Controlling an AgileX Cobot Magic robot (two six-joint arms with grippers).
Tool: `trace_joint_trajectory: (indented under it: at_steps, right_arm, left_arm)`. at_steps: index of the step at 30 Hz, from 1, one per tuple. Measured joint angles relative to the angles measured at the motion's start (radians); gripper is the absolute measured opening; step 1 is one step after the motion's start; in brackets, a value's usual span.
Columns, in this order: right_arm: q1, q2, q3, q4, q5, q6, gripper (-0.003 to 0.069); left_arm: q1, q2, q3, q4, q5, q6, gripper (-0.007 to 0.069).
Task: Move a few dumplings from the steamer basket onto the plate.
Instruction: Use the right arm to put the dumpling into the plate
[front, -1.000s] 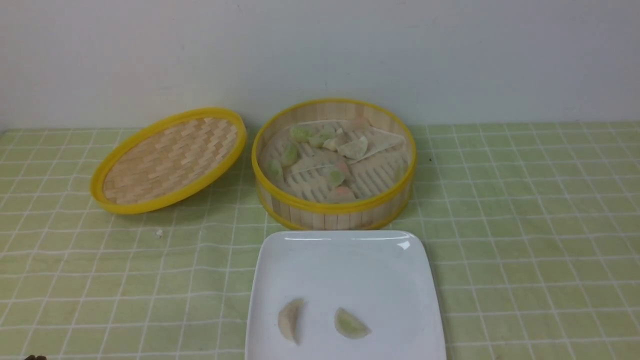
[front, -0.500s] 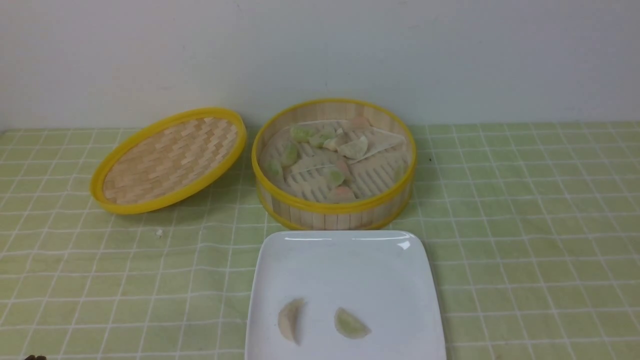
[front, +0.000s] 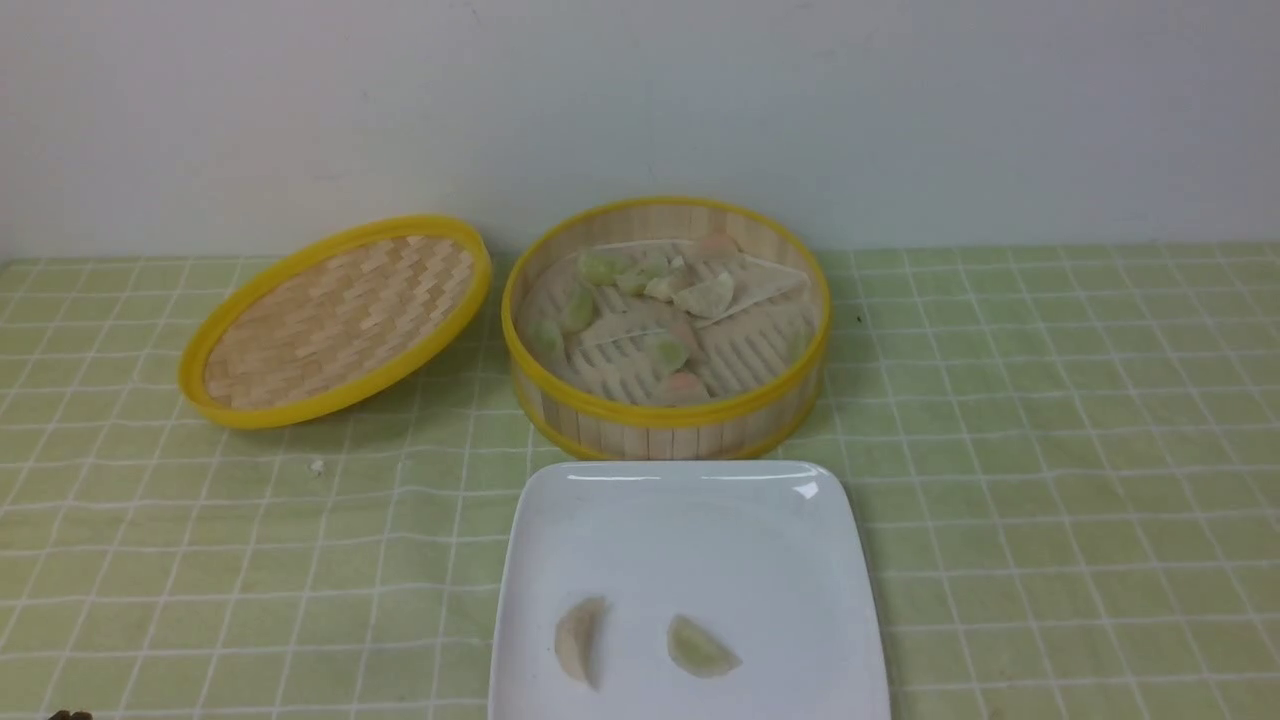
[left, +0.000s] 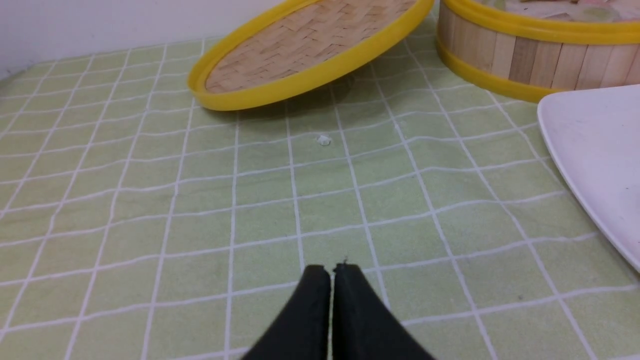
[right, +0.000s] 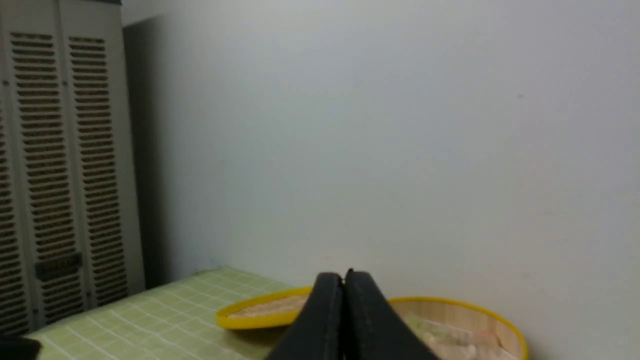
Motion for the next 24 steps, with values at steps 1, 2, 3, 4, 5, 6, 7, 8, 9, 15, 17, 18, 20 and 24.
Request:
trace_joint_trajectory:
  at_steps: [1,2,3,4,5,6,7,8,9,15,17,18,20,24]
  right_arm:
    - [-0.035,0.000,0.014,0.000,0.000,0.000,-0.0014]
    - [-0.095,0.000,0.052,0.000,0.000,0.000,-0.0014]
    - [-0.126,0.000,0.069,0.000,0.000,0.000,-0.0014]
    - [-0.177,0.000,0.100,0.000,0.000,0.000,-0.0014]
    - [-0.228,0.000,0.133,-0.001,0.000,0.000,-0.0014]
    - [-0.277,0.000,0.168,-0.004,0.001,0.000,-0.0014]
    - [-0.297,0.000,0.182,-0.004,0.001,0.000,-0.0014]
    - [-0.376,0.000,0.249,-0.005,0.002,0.000,-0.0014]
    - [-0.415,0.000,0.280,-0.005,0.003,0.000,-0.0014]
    - [-0.536,0.000,0.348,-0.004,0.052,0.001,-0.0014]
    - [-0.543,0.000,0.348,-0.004,0.052,0.001,-0.0014]
    - [-0.545,0.000,0.348,-0.004,0.052,0.001,-0.0014]
    - [-0.545,0.000,0.348,-0.004,0.052,0.001,-0.0014]
    - [-0.545,0.000,0.348,-0.004,0.052,0.000,-0.0014]
  left_arm:
    - [0.000,0.000,0.000,0.000,0.000,0.000,-0.0006]
    - [0.000,0.000,0.000,0.000,0.000,0.000,-0.0006]
    - [0.000,0.000,0.000,0.000,0.000,0.000,-0.0006]
    - [0.000,0.000,0.000,0.000,0.000,0.000,-0.0006]
    - [0.000,0.000,0.000,0.000,0.000,0.000,-0.0006]
    - [0.000,0.000,0.000,0.000,0.000,0.000,-0.0006]
    - [0.000,0.000,0.000,0.000,0.000,0.000,-0.0006]
    - [0.000,0.000,0.000,0.000,0.000,0.000,-0.0006]
    - [0.000,0.000,0.000,0.000,0.000,0.000,-0.0006]
    - [0.000,0.000,-0.001,0.000,0.001,0.000,-0.0006]
    - [0.000,0.000,-0.001,0.000,0.002,0.000,-0.0006]
    - [0.000,0.000,-0.001,0.000,0.002,0.000,-0.0006]
    - [0.000,0.000,-0.001,0.000,0.002,0.000,-0.0006]
    - [0.000,0.000,-0.001,0.000,0.002,0.000,-0.0006]
